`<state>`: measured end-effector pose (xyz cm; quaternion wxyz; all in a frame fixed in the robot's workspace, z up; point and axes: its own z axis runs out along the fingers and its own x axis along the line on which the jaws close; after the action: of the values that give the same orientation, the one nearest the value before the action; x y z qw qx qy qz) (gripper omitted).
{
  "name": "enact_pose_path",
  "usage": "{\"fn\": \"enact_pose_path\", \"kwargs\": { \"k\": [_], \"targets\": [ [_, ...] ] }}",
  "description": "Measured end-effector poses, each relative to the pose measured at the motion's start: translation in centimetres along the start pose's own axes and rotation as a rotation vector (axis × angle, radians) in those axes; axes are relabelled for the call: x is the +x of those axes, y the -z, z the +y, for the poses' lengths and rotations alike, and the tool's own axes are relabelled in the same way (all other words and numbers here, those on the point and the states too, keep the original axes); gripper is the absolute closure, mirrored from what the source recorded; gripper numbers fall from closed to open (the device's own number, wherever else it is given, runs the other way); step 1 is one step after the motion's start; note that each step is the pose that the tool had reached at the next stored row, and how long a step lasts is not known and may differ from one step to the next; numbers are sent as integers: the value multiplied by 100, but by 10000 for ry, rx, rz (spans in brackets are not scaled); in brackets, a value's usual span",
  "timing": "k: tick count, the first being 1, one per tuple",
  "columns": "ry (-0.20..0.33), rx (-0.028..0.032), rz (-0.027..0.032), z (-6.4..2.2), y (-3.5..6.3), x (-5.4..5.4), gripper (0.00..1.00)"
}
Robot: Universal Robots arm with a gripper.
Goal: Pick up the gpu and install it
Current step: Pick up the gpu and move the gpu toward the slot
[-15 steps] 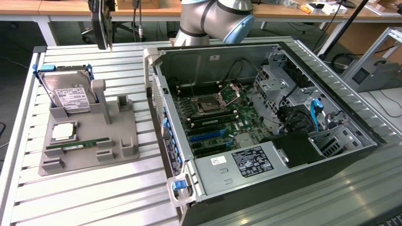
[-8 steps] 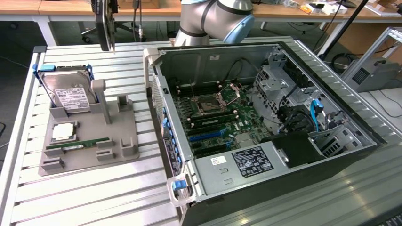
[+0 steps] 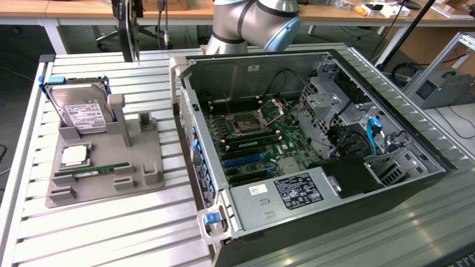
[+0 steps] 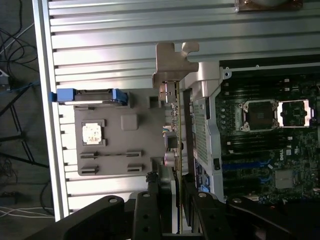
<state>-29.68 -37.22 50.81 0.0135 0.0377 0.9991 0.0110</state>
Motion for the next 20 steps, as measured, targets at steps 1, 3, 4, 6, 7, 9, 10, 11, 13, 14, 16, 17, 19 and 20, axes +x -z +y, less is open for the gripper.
{"fn": "enact_pose_path", "kwargs": {
  "k": [1,3,4,6,7,9,10,11,13,14,16,17,19,20],
  "targets": [
    [-1,0,0,0,-2,-4,70],
    [0,0,0,-1,-6,-13,70],
    [-1,0,0,-2,-7,-16,70],
    [0,0,0,-2,-11,-26,70],
    [0,0,0,-3,-12,-29,70],
    [0,1,0,-3,-14,-36,70],
    [-1,0,0,-4,-16,-40,70],
    [0,0,0,-4,-17,-43,70],
    [-1,0,0,-5,-20,-50,70],
    [-1,0,0,-5,-22,-53,70],
    [0,0,1,-6,-24,-61,70],
    [-1,0,0,-6,-26,-65,70],
    [0,0,0,-9,-30,-74,70],
    [0,0,0,-11,-33,-80,70]
  ]
}}
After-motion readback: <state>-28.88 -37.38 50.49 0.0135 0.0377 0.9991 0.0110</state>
